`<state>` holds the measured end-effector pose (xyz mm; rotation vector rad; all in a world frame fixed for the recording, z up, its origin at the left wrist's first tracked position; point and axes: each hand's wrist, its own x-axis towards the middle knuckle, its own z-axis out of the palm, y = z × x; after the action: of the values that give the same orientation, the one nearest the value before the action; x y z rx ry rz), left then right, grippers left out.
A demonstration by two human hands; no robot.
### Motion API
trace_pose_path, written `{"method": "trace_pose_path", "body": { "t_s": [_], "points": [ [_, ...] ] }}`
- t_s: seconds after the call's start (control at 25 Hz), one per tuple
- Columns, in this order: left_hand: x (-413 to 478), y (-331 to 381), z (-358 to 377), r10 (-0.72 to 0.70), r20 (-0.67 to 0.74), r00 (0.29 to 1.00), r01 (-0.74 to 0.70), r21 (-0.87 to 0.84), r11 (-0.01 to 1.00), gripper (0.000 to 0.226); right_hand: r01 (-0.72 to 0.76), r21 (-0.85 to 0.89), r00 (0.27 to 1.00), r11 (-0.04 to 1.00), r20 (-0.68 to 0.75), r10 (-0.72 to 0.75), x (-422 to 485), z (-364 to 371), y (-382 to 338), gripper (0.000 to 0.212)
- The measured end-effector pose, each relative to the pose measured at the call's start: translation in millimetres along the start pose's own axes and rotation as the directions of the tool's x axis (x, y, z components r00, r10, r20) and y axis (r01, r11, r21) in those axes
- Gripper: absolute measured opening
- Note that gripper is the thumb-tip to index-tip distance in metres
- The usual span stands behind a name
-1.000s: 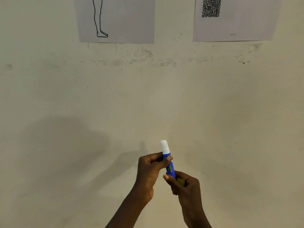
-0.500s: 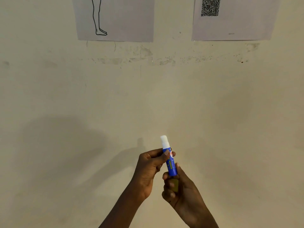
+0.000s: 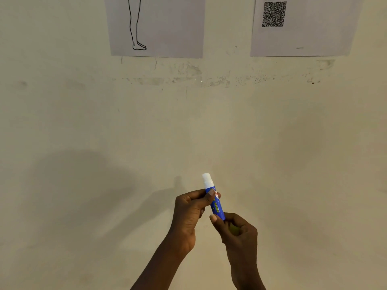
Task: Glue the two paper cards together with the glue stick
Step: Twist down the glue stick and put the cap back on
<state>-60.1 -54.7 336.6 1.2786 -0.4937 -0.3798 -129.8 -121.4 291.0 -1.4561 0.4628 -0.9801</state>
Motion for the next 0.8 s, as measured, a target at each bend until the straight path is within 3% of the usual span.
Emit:
{"method": "trace_pose_path", "body": {
  "t_s": [0.08,0.12,0.2,0.24,0.32,0.44,0.56,0.64,0.72,0.8],
  "points": [
    [1,5,-3,-0.003,0.035,0.999,0.002,0.012,1.0,0.012,-0.257,0.167,0.962,0.952,0.137,0.236,1,-1,-7,0.039],
    [2,7,-4,0.0,0.053,0.999,-0.001,0.016,1.0,0.012,-0.405,0.243,0.906,0.882,0.235,0.351,2,-2,-11,0.049],
    [2,9,-6,0.009,0.082,0.997,-0.01,0.013,1.0,0.014,-0.549,0.324,0.822,0.771,0.378,0.426,3,-3,-17,0.051],
    [2,10,-6,0.014,0.086,0.996,-0.015,0.012,1.0,0.015,-0.558,0.362,0.817,0.747,0.397,0.418,3,-2,-19,0.044],
    [3,11,-5,0.029,0.077,0.997,-0.03,0.009,1.0,0.013,-0.519,0.426,0.847,0.741,0.371,0.38,3,2,-19,0.033],
    [6,10,-5,0.046,0.035,0.998,-0.046,0.0,0.999,0.01,-0.359,0.368,0.93,0.857,0.213,0.298,4,8,-15,0.022],
    [7,11,-1,0.061,-0.03,0.998,-0.061,0.0,0.998,0.011,-0.004,0.06,1.0,0.998,-0.017,0.006,7,14,-7,0.012],
    [7,16,2,0.071,-0.054,0.996,-0.071,-0.007,0.997,0.007,0.198,-0.151,0.974,0.968,-0.078,-0.211,11,16,-3,0.019],
    [7,22,3,0.085,-0.03,0.996,-0.085,-0.014,0.996,0.008,0.239,-0.204,0.966,0.949,-0.046,-0.253,15,16,-6,0.027],
    [11,28,3,0.101,-0.001,0.995,-0.101,0.007,0.995,0.016,0.086,-0.058,0.994,0.995,0.064,-0.083,20,14,-18,0.036]
  ]
}}
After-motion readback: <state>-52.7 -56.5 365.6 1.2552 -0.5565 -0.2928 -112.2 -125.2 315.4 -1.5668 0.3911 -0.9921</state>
